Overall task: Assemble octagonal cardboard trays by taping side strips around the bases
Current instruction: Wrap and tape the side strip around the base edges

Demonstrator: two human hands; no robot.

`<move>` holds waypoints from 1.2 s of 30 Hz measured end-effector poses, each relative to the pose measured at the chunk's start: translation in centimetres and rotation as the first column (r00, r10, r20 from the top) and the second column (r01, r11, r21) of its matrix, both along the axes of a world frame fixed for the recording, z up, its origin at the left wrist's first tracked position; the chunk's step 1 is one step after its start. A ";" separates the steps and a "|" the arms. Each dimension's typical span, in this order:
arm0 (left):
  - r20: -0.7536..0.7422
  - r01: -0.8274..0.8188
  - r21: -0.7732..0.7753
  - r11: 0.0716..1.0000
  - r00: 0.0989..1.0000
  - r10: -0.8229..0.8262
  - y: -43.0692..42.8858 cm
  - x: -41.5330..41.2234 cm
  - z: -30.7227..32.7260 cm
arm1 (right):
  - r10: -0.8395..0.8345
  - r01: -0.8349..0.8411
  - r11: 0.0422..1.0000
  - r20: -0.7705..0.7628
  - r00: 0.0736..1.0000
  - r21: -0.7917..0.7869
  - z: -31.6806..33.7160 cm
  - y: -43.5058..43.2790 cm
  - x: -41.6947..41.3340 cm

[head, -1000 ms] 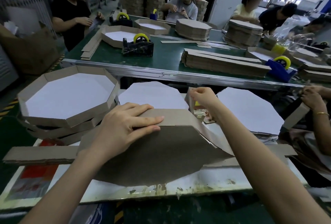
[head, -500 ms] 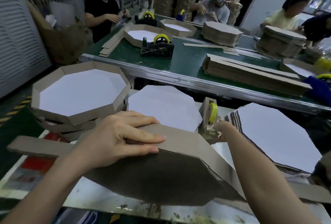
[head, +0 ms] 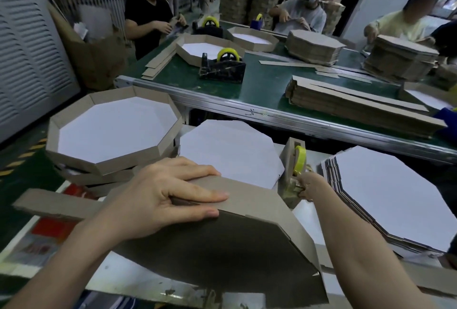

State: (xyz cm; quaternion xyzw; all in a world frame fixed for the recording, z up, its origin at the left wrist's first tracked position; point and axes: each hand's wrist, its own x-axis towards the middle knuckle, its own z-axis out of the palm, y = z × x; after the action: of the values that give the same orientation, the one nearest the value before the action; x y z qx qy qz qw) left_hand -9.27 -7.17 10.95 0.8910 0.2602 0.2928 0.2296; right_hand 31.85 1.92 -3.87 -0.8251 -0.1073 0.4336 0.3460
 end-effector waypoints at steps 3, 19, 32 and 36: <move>0.012 -0.014 -0.018 1.000 1.000 0.014 0.1 0.0 -0.1 | -0.158 0.187 0.963 -0.157 0.975 0.194 -0.3 -0.8 0.2; 0.020 -0.019 0.024 1.000 1.000 0.019 -0.3 0.8 0.0 | -0.165 0.147 0.922 0.021 0.986 0.357 -5.9 -6.7 -0.1; -0.040 -0.058 0.240 0.969 0.997 0.070 -0.7 1.1 -0.2 | 0.477 -0.502 0.853 0.179 0.860 0.141 1.6 -5.8 -4.6; -0.091 -0.094 0.230 0.969 0.989 0.118 -1.3 0.2 -0.1 | 0.534 -0.628 0.767 0.412 0.738 0.131 7.1 -4.0 -8.1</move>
State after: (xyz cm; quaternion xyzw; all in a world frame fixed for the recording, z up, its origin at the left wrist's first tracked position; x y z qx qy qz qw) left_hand -9.09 -8.50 10.86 0.9100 0.2842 0.2856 0.0976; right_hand 23.71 -2.03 3.19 -0.7595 -0.4775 0.3478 0.2725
